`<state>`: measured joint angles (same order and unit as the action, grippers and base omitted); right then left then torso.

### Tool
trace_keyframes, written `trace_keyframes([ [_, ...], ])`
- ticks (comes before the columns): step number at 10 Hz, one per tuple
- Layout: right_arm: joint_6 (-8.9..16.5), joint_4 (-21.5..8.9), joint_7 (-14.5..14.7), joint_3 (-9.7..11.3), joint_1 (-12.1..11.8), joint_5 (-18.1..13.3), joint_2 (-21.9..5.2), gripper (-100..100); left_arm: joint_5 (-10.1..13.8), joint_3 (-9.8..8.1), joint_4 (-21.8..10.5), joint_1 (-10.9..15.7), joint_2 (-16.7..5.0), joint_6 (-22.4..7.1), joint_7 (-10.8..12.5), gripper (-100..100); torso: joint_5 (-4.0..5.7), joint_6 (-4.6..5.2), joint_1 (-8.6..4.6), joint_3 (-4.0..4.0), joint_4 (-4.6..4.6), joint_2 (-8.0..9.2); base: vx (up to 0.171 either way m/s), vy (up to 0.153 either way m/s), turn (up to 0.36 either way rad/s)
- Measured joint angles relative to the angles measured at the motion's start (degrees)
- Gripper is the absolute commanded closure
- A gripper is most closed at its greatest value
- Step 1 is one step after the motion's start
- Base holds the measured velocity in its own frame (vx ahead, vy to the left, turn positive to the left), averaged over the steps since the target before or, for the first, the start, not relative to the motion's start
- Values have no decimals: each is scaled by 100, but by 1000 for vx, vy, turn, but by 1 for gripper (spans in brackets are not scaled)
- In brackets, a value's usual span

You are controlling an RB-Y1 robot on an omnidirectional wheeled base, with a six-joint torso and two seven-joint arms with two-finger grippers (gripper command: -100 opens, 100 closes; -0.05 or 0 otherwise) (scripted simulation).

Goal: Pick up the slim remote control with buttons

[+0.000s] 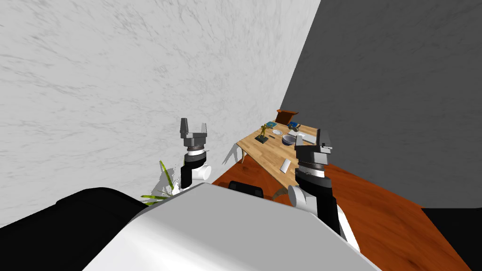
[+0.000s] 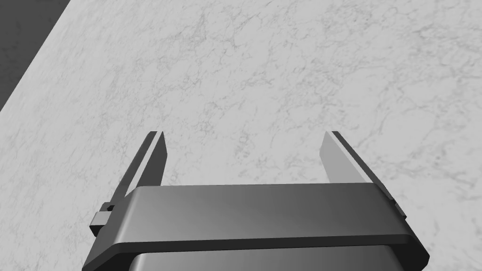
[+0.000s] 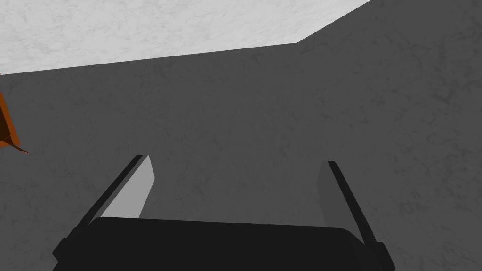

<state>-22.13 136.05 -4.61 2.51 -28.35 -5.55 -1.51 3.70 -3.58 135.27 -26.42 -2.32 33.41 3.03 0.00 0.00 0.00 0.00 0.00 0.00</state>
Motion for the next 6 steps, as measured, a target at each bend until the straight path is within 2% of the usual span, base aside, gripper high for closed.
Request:
trace_keyframes([
  [3, 16, -127, 208, 37, 56, -31, -394, -100, 0, 0, 0, 1, 0, 0, 0, 0, -2, -1, 12, 10, -4, 17, -54, 34, 32],
  [6, 48, -357, 581, 135, 155, -103, -840, -100, 0, 0, 0, 1, 0, 0, 0, 0, -4, 0, 17, 17, -7, 29, -80, 51, 42],
])
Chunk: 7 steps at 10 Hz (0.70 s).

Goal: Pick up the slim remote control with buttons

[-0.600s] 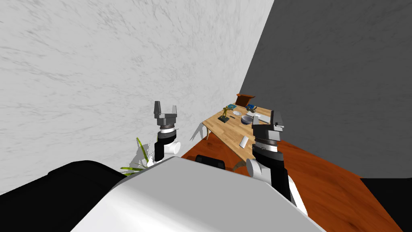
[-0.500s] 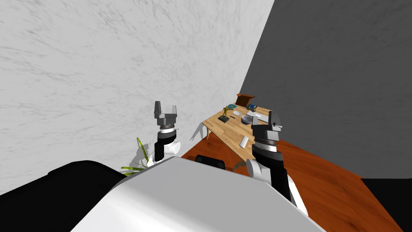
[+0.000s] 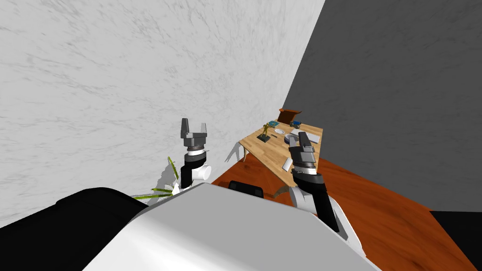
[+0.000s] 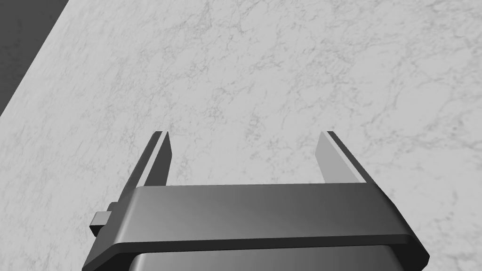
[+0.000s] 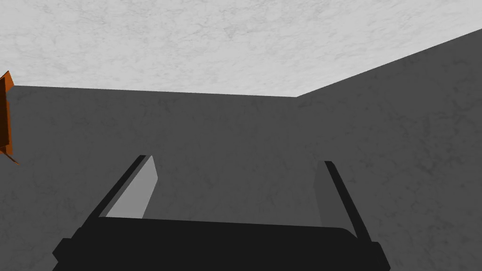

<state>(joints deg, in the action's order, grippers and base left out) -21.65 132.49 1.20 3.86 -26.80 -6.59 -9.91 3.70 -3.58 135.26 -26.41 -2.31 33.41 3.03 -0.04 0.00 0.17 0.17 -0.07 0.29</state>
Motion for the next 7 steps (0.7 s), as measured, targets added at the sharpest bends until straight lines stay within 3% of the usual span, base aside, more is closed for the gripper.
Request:
trace_keyframes([
  [7, 41, -745, 882, 247, 291, -175, -991, -100, 0, 0, 0, 0, 0, 0, 0, 0, 1, 1, -5, -2, 1, -5, -76, 47, 66],
])
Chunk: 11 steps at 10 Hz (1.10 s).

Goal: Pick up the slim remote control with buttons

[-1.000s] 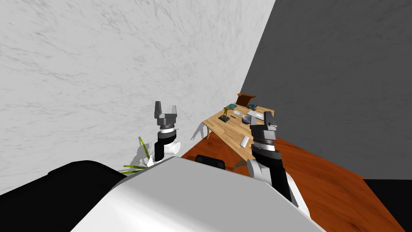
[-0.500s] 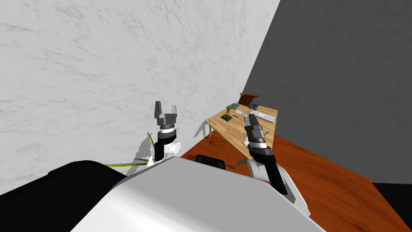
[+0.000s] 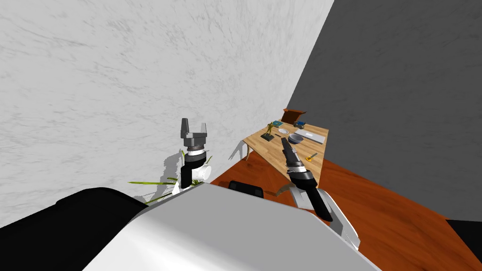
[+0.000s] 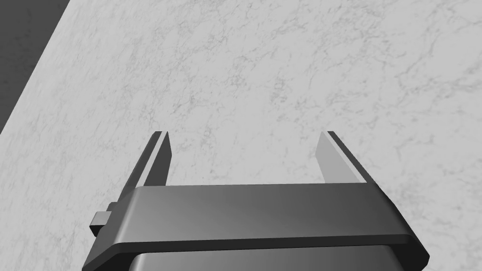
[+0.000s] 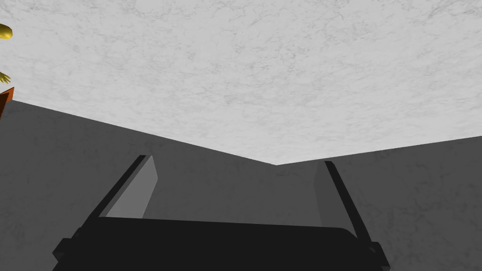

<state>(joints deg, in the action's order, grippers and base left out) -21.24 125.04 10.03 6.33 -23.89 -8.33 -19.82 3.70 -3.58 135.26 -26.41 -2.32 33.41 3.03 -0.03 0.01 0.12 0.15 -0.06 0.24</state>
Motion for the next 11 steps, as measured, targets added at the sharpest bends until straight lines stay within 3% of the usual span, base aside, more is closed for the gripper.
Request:
trace_keyframes([
  [2, 91, -165, 306, 143, 45, -92, -355, -100, 0, 0, 0, 1, 0, 0, 0, 0, 0, -2, 2, 6, -2, 11, -87, 46, 108],
  [6, -15, -896, 950, 391, 223, -248, -874, -100, 0, 0, 0, 0, 0, 0, 0, 0, 2, -2, -6, -3, 2, -5, -54, 33, 95],
  [11, 35, -1634, 1717, 751, 367, -469, -1361, -100, 0, 0, 0, 0, 0, 0, 0, 0, 2, 2, -10, -4, 1, -7, -53, 24, 120],
])
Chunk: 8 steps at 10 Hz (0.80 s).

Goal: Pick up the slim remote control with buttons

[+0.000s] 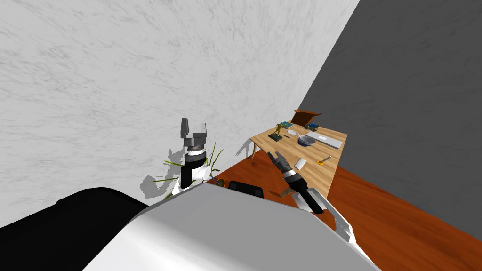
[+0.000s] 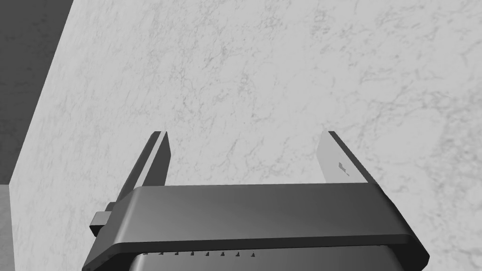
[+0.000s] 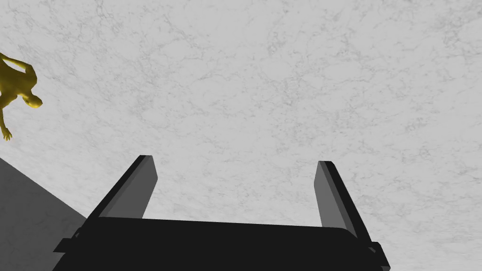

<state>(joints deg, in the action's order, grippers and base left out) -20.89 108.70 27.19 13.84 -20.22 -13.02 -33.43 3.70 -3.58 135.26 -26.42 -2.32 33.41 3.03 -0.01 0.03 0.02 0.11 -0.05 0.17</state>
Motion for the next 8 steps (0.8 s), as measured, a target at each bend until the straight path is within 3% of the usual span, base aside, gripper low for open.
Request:
trace_keyframes([
  [3, 6, -423, 444, 235, 95, -133, -400, -100, 0, 0, 0, 1, 0, 0, 0, 0, 0, -4, -2, 0, 0, 1, -42, 16, 123],
  [8, -162, -1405, 1160, 623, 247, -364, -867, -100, 0, 0, 0, 0, 0, 0, 0, 0, 1, 1, -6, -3, 1, -6, -30, 12, 159],
])
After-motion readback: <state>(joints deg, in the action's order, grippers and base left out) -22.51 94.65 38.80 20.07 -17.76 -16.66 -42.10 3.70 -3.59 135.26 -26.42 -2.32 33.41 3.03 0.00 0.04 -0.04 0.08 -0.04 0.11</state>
